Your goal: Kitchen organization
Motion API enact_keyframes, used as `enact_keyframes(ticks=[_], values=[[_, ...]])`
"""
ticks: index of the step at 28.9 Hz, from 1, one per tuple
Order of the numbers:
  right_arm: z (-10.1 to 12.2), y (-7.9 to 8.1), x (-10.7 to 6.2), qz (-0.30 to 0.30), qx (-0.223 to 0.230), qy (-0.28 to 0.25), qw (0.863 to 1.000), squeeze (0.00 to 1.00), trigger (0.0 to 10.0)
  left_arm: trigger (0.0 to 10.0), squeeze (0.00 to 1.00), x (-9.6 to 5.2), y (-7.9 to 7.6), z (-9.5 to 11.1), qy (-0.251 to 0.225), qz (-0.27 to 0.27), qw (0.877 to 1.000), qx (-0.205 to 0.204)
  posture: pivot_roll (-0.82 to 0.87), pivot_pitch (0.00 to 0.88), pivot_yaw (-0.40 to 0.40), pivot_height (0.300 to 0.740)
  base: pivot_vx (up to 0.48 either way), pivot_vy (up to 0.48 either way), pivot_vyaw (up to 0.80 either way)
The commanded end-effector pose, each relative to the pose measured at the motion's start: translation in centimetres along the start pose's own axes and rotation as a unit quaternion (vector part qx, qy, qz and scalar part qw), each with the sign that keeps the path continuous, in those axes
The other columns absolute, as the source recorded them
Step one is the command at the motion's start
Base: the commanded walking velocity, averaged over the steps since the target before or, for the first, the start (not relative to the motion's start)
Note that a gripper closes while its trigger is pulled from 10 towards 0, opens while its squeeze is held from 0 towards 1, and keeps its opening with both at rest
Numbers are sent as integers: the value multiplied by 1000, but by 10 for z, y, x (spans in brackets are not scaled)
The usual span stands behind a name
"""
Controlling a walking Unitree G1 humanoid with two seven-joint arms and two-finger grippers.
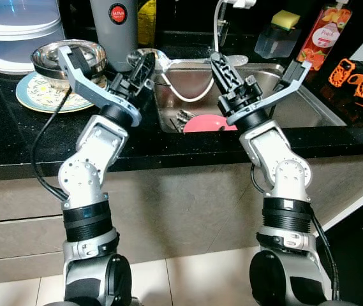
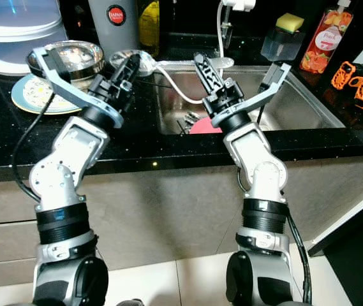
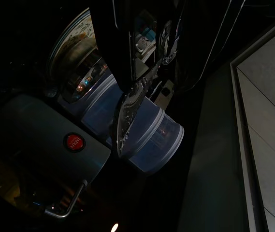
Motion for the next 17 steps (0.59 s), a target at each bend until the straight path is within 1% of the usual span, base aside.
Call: enact_keyframes(ticks=[1, 2, 6, 10, 13, 14, 16, 17], values=[[1, -5, -2, -9, -6, 1, 1000, 0, 10000, 10000, 0, 0, -4, -10, 15, -5, 1000, -6, 173, 0, -87, 740, 0, 0, 0], [2, -6, -2, -12, -7, -2, 1000, 0, 0, 10000, 0, -1, -2, -10, 15, -1, 1000, -6, 173, 0, -89, 740, 0, 0, 0], [5, -9, -3, -19, -8, -11, 1000, 0, 0, 10000, 0, -2, 2, -10, 16, 7, 1000, -5, 173, 0, -89, 740, 0, 0, 0], [6, -9, -3, -20, -7, -12, 1000, 0, 0, 10000, 0, -3, 4, -12, 19, 10, 1000, -4, 168, 0, -93, 740, 0, 0, 0], [9, -11, -5, -26, -9, -19, 999, 0, 0, 10000, 0, -7, 10, -17, 31, 29, 999, 14, 168, 0, -93, 740, 0, 0, 0], [9, -11, -5, -26, -9, -19, 999, 0, 0, 10000, 0, -7, 10, -17, 31, 29, 999, 14, 168, 0, -93, 740, 0, 0, 0], [9, -13, -5, -29, -17, -16, 999, 0, 0, 10000, 0, -9, 13, -19, 37, 45, 997, 42, 169, 0, -94, 740, 0, 0, 0], [8, -13, -5, -31, -22, -13, 999, 0, 824, 10000, 0, -9, 14, -20, 38, 50, 997, 54, 169, 0, -94, 740, 0, 0, 0]])
Point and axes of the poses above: a point about 5 cm out from each wrist's last joint towards the gripper, its own x axis pointing out of the wrist towards the gripper, its own z axis along the axis of the wrist's last joint, y = z × x, the point moved 5 cm from there along x, pointing out of the wrist towards the gripper, and after that the axes turned 7 degrees about x, right-handed, at the moved point
